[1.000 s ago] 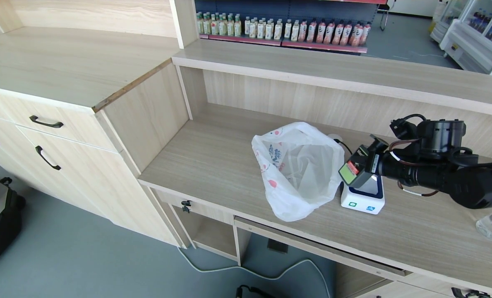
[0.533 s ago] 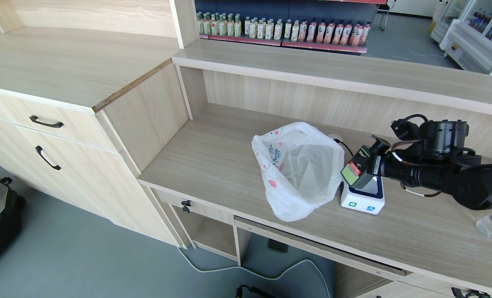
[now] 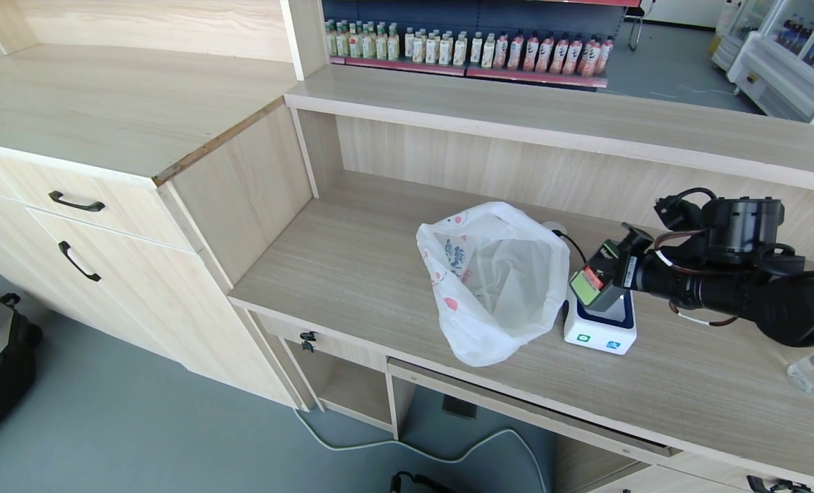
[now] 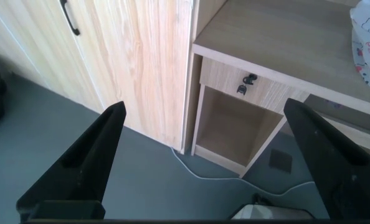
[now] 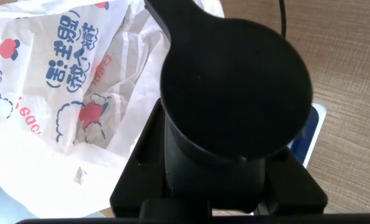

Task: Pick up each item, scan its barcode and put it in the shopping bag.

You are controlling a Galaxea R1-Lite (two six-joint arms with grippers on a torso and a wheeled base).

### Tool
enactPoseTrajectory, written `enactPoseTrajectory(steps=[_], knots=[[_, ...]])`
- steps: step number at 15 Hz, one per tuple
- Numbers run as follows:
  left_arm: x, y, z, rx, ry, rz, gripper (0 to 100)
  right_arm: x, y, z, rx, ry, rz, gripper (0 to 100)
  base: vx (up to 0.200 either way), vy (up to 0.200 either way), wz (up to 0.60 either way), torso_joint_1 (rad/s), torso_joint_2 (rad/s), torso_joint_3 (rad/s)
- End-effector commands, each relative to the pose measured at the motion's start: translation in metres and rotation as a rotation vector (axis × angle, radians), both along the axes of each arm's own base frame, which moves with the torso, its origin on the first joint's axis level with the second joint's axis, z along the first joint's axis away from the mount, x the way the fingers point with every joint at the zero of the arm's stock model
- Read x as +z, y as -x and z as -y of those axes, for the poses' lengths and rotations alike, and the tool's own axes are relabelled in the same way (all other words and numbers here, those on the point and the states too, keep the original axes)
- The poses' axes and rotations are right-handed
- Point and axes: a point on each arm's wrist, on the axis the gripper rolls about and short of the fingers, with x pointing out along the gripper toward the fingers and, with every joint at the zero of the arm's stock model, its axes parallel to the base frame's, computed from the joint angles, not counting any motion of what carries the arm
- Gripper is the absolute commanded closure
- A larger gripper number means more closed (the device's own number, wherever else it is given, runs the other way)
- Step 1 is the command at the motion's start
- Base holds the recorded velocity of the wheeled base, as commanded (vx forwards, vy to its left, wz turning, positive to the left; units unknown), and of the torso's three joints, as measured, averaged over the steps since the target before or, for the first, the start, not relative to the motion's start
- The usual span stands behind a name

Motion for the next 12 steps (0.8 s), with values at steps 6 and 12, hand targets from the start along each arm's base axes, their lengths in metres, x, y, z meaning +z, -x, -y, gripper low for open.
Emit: enactPoseTrajectory(steps=[6,12], knots=[[0.0,0.0,0.0,0.001,0.001,0.0,0,0.016,0.008,0.0,0.003,-0.003,0.047,100,0.0,0.0,0.0,0.0,0.0,0.0],[0.0,0.0,0.0,0.001,0.001,0.002,0,0.033,0.131,0.031,-0.08,0.415,0.251,100,0.0,0.0,0.0,0.0,0.0,0.0]])
